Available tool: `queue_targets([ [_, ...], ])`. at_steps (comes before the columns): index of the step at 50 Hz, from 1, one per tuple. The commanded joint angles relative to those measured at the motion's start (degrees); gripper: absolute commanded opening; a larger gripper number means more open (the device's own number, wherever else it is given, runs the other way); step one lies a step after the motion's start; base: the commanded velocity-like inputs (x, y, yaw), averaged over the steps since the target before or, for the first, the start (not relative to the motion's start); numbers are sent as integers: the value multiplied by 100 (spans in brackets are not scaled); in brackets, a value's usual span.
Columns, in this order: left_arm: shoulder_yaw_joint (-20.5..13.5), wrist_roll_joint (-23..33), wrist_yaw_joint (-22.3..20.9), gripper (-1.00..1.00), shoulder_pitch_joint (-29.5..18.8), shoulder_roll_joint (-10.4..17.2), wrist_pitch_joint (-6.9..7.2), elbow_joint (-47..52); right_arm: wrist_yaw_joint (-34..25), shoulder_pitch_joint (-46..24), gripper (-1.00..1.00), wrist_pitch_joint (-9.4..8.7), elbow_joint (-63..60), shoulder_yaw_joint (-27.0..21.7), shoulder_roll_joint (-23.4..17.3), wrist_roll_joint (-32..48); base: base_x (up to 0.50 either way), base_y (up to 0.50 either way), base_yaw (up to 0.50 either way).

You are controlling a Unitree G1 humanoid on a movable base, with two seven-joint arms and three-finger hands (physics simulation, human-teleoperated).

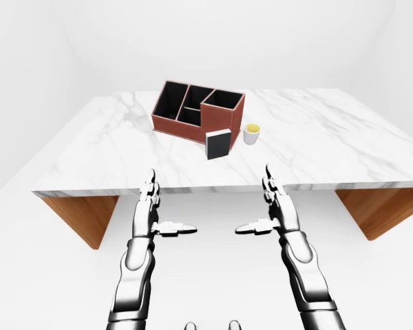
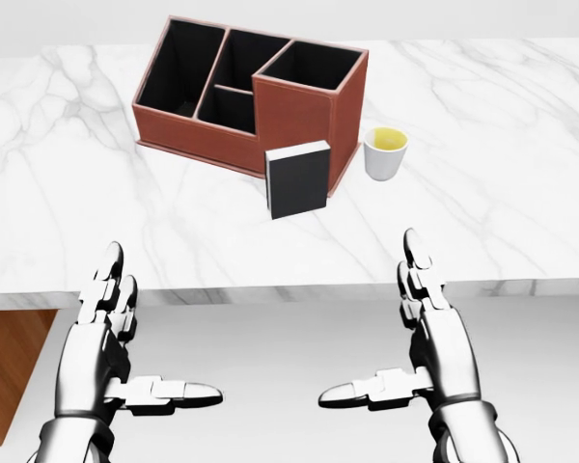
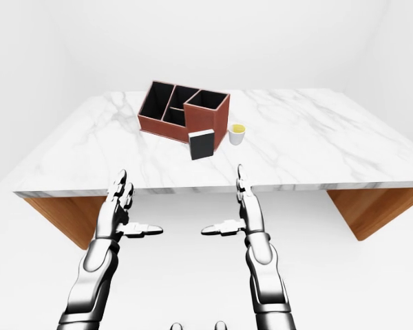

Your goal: Pick up the book and place it in the right compartment of the caddy.

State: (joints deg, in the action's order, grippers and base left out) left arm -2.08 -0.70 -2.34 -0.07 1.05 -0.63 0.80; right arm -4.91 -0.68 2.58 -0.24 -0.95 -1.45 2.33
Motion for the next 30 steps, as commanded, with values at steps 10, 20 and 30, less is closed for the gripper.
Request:
queue_targets([
  [10, 38, 104, -37, 100, 157, -4, -7, 228, -109, 17, 100, 63, -75, 31, 13, 78, 0, 50, 0],
  [20, -2, 96, -38, 100, 147, 6, -8, 239, -179, -23, 100, -90, -187, -4, 8, 7, 0, 50, 0],
  [30, -58, 75, -80, 100, 108, 48, 214, 604, -351, -286, 100, -688, -573, -138, -129, -8, 0, 3, 0],
])
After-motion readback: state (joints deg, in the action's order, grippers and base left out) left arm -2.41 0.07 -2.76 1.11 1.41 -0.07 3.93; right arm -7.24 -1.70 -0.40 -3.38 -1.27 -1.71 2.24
